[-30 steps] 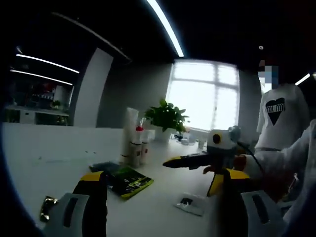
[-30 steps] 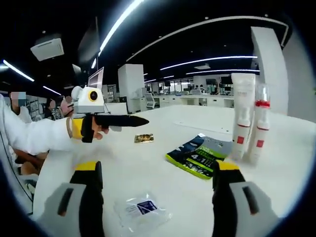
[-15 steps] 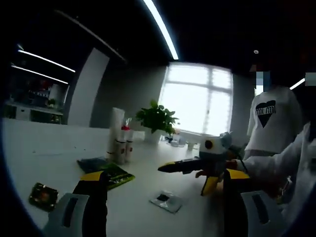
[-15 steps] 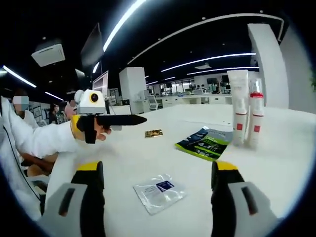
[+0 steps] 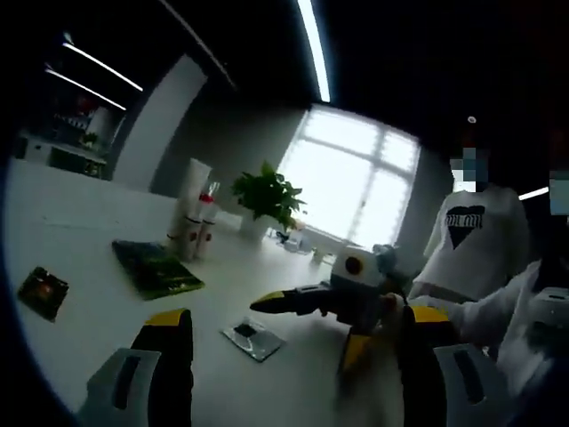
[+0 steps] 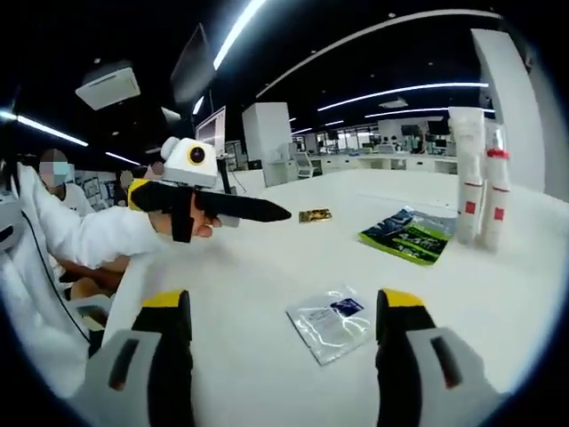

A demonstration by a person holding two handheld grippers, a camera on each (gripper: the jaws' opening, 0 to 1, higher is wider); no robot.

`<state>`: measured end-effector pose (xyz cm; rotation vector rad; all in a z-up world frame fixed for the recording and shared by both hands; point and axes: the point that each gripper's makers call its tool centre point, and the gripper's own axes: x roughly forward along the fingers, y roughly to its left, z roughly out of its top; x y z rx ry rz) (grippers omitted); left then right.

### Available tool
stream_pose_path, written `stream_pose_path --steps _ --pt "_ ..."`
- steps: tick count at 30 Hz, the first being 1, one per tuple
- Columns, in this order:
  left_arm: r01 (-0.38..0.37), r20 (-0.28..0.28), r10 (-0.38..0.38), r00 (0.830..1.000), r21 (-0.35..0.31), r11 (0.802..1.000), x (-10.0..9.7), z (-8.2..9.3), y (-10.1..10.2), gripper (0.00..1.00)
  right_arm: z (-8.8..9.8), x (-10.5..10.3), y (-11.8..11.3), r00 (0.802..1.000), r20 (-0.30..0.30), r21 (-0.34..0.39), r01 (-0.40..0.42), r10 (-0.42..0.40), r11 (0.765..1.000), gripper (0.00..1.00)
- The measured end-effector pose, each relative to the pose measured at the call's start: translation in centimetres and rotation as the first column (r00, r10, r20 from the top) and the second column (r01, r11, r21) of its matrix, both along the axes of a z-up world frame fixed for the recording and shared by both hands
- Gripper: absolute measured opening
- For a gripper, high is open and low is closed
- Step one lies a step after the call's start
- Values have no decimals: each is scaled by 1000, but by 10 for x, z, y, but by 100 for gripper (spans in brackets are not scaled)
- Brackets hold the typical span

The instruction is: Arrange the skincare products in the storage area until every visible bottle or jar stands upright without overlapping.

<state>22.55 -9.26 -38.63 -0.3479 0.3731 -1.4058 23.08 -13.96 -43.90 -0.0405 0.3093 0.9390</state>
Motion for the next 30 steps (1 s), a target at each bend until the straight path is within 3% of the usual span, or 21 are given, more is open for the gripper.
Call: stream_pose_path --steps 5,8,10,15,17,21,24,27,28,30 --pt "25 -17 -26 1000 -4 1000 -7 0 -1 99 -5 -1 0 1000 -17 -15 -2 1 1000 86" --pt "31 -21 -31 999 4 1000 -9 -3 -3 99 -24 -6 -3 995 -99 -55 9 -14 998 85" --pt "42 -35 -42 998 -1 999 -12 -3 -5 99 -20 -6 -6 998 -60 -42 25 -28 999 85" --pt "65 -66 -62 996 44 997 -16 -11 -11 99 -17 -6 -6 997 -70 -15 21 -22 1000 90" --pt "105 -150 -93 984 72 992 -21 -18 -16 99 -17 -6 -6 997 -73 -16 11 -12 1000 92" --pt "165 -225 -140 964 93 982 -30 -22 -24 99 -17 -2 -8 997 -71 -18 9 -10 1000 93" --pt "167 -295 -136 946 81 983 -28 -21 -29 99 -16 -2 -8 997 -72 1 11 -11 1000 92" --pt "167 -399 -148 905 14 986 -28 -11 -30 99 -16 -2 -7 997 -71 2 8 -8 1000 93" --pt "166 -447 -149 882 -1 986 -28 -10 -29 99 -16 -2 -7 997 -70 1 7 -7 1000 93" --pt "148 -494 -150 856 -44 988 -25 -4 -30 99 -16 -3 -6 998 -69 2 6 -5 1000 93"
